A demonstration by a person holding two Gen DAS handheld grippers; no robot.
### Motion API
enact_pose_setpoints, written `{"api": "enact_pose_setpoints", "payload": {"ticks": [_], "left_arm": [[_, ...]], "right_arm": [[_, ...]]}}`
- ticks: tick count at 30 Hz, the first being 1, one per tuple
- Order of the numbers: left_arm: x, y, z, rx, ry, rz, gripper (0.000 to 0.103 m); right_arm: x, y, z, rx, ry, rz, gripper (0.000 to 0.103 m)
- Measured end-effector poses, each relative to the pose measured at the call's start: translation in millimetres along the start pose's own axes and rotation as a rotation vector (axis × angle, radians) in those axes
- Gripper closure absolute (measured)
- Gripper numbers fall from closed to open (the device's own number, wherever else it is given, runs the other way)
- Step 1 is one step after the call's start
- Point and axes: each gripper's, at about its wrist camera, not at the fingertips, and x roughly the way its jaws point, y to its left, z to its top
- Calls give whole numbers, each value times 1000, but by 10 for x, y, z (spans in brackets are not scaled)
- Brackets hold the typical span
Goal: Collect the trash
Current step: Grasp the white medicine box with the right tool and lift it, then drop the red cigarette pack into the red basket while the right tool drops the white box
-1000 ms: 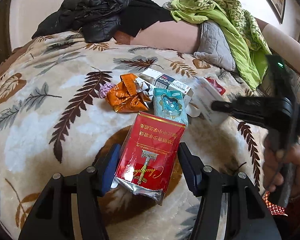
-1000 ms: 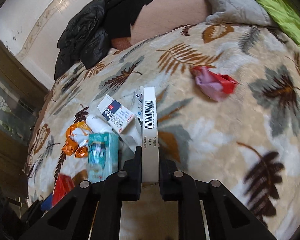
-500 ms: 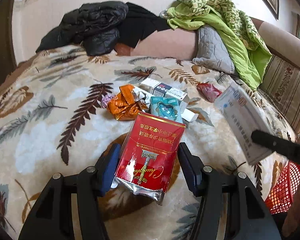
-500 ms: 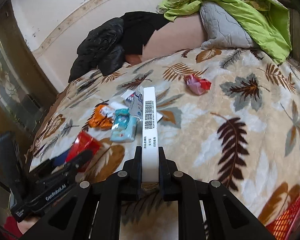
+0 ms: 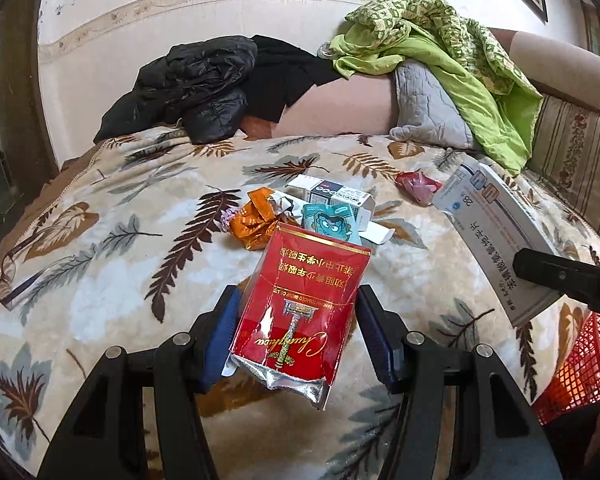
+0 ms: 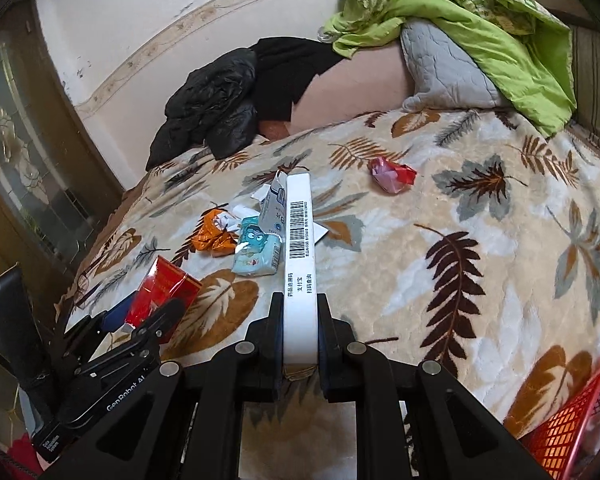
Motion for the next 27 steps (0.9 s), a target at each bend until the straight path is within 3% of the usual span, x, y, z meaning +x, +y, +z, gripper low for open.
{"api": "enact_pose_setpoints", "payload": {"ticks": [27], "left_arm": [[71, 25, 7, 16, 2, 28, 45]], "right_arm": [[71, -81, 23, 44, 18, 15, 89]]}}
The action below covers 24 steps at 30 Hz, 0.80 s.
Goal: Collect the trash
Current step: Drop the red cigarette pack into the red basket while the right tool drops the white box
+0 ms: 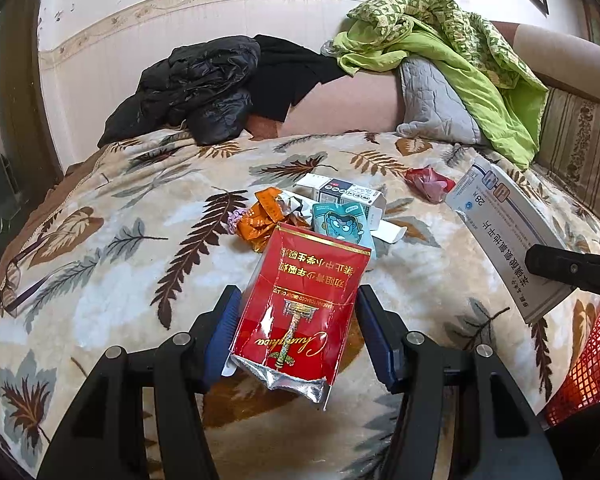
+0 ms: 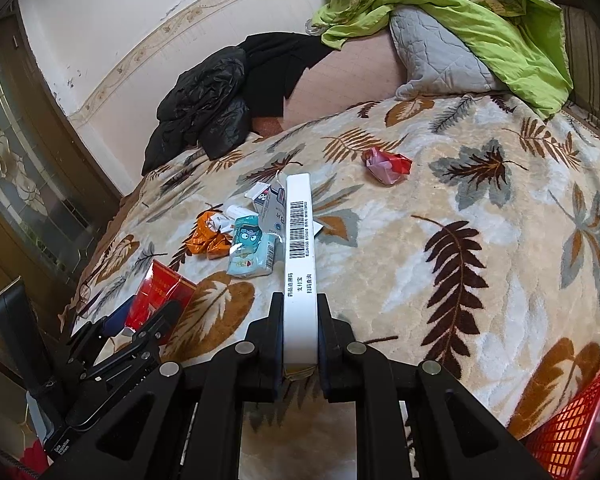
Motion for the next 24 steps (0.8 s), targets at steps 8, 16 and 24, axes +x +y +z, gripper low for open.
{"api": "enact_pose_setpoints", "payload": {"ticks": [8, 16, 24], "left_arm": [[-12, -2, -8, -2, -7, -26, 45], [-77, -95, 15, -29, 9, -236, 45], [-267, -675, 52, 41, 43, -416, 45]], "right_arm": [[-44, -16, 1, 7, -8, -1, 89], [-316, -216, -54, 109, -10, 39, 89], [-1027, -803, -268, 221, -57, -18, 89]]}}
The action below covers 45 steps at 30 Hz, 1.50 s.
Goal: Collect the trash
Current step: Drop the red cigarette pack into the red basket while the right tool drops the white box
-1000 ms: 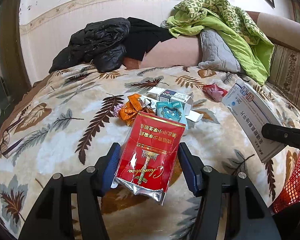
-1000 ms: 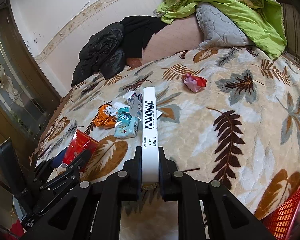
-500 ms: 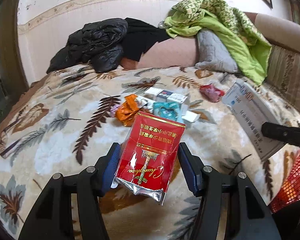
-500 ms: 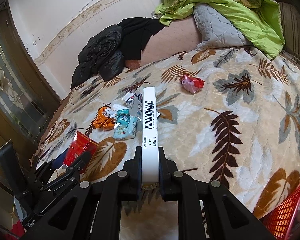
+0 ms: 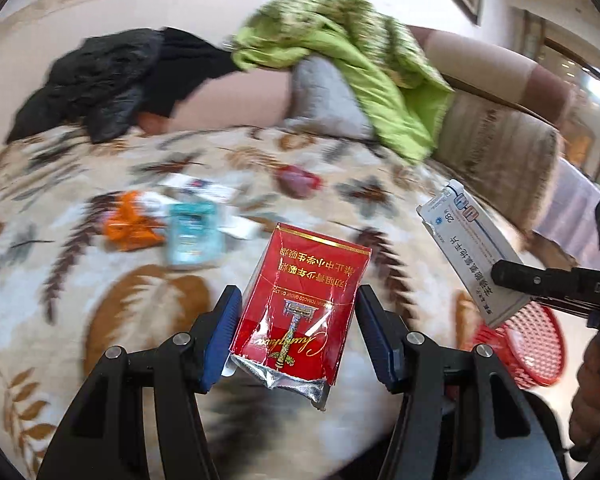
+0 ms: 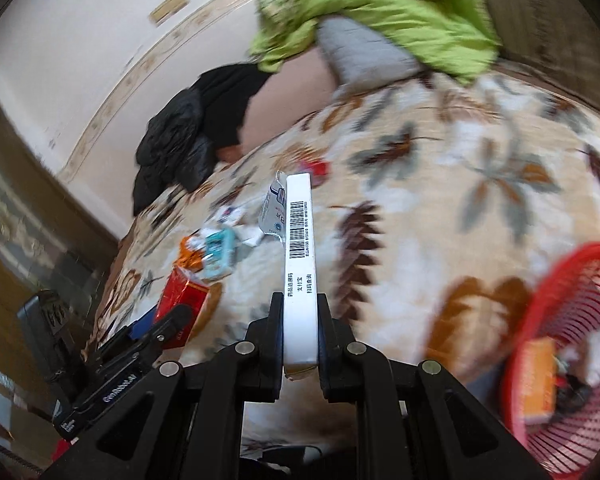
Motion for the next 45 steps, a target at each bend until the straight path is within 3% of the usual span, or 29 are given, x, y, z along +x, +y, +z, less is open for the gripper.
{"api": "enact_pose_setpoints", "payload": {"ticks": [12, 19, 21, 22, 23, 32, 38, 45], "left_arm": [[257, -1851, 128, 222, 162, -377, 45], [577, -2535, 96, 298, 253, -435, 42], [664, -2606, 76, 293, 294, -441, 37], [676, -2596, 71, 286, 303, -436, 36], [683, -2572, 66, 272, 311, -438, 36], [506, -2109, 137, 193, 256, -374, 35], [300, -1556, 224, 121, 195, -293, 35], [134, -786, 243, 19, 141, -173, 35]], "right_arm": [[-1191, -1187, -160, 207, -144, -240, 89], [-1421, -1603, -275, 283, -159, -333, 86], [-1455, -1709, -305, 311, -156, -347, 77], [-1471, -1737, -315, 318, -160, -355, 69], [-1487, -1749, -327, 320, -164, -361, 68], [-1398, -1576, -207, 282, -179, -302, 68], [-1085, -1194, -64, 202, -138, -232, 67], [-589, -568, 51, 66, -74, -149, 58]]}}
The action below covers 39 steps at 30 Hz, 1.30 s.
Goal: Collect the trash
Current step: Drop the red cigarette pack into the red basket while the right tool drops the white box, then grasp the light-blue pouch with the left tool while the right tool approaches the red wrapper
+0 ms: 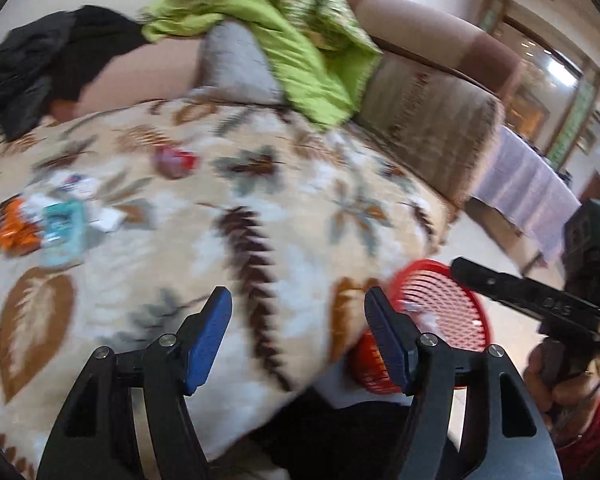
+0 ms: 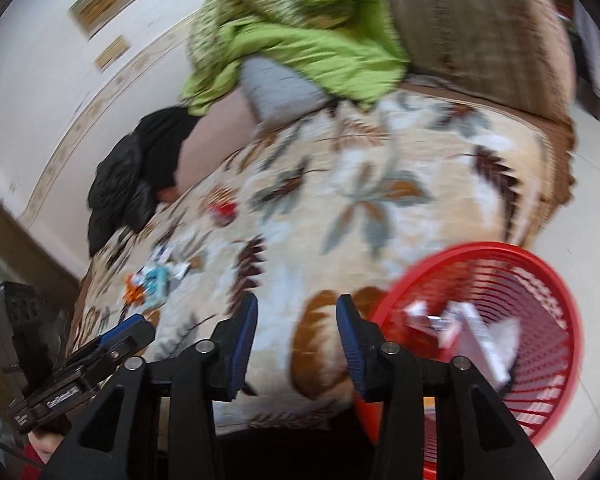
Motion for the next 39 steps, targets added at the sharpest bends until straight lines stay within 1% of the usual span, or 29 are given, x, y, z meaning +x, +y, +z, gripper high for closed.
{"api": "enact_pose_setpoints", "payload": {"ticks": [4, 6, 8, 10, 11, 14, 16, 18, 20, 24, 25, 26, 28, 29, 30, 32, 35, 39], "left_arm": [[-107, 488, -58, -63, -22, 103, 35], [-151, 784, -68, -118, -28, 151, 35], [-176, 1069, -57, -175, -35, 203, 32], [-202, 1346, -34, -226, -49, 264, 28], [-181, 1470, -10, -247, -49, 288, 26], [-50, 1743, 86, -286, -37, 329, 26], [105, 1874, 171, -307, -15, 356, 26], [263, 1924, 235, -310, 4, 356, 26], [445, 1975, 294, -305, 26, 403, 26], [705, 2081, 306, -305, 40, 451, 26], [777, 2111, 298, -302, 39, 449, 32], [815, 2125, 291, -296, 42, 447, 48], [848, 2138, 307, -271, 35, 480, 56], [841, 2140, 313, -269, 32, 474, 60], [823, 2145, 307, -275, 24, 464, 62], [769, 2146, 290, -284, 6, 459, 67], [690, 2091, 277, -260, -11, 460, 68], [618, 2049, 281, -238, -24, 449, 68]], "right_arm": [[258, 364, -32, -58, 42, 43, 57], [354, 500, -44, -86, 55, 57, 57], [447, 629, -35, -111, 65, 68, 55], [550, 725, 3, -131, 75, 76, 51], [594, 762, 24, -135, 77, 79, 50], [742, 855, 112, -142, 90, 89, 48], [831, 915, 160, -148, 94, 92, 48], [916, 956, 211, -165, 96, 89, 47], [1000, 968, 270, -175, 100, 85, 47], [1260, 975, 488, -187, 114, 75, 44], [1318, 979, 538, -186, 116, 78, 40], [1402, 994, 597, -189, 119, 82, 38], [1608, 1051, 725, -199, 123, 83, 35], [1721, 1075, 781, -206, 125, 87, 34], [1895, 1120, 849, -215, 136, 86, 32], [2142, 1181, 936, -223, 143, 82, 32], [2575, 1271, 1040, -232, 164, 71, 32], [3088, 1298, 1115, -193, 184, 41, 32]]}}
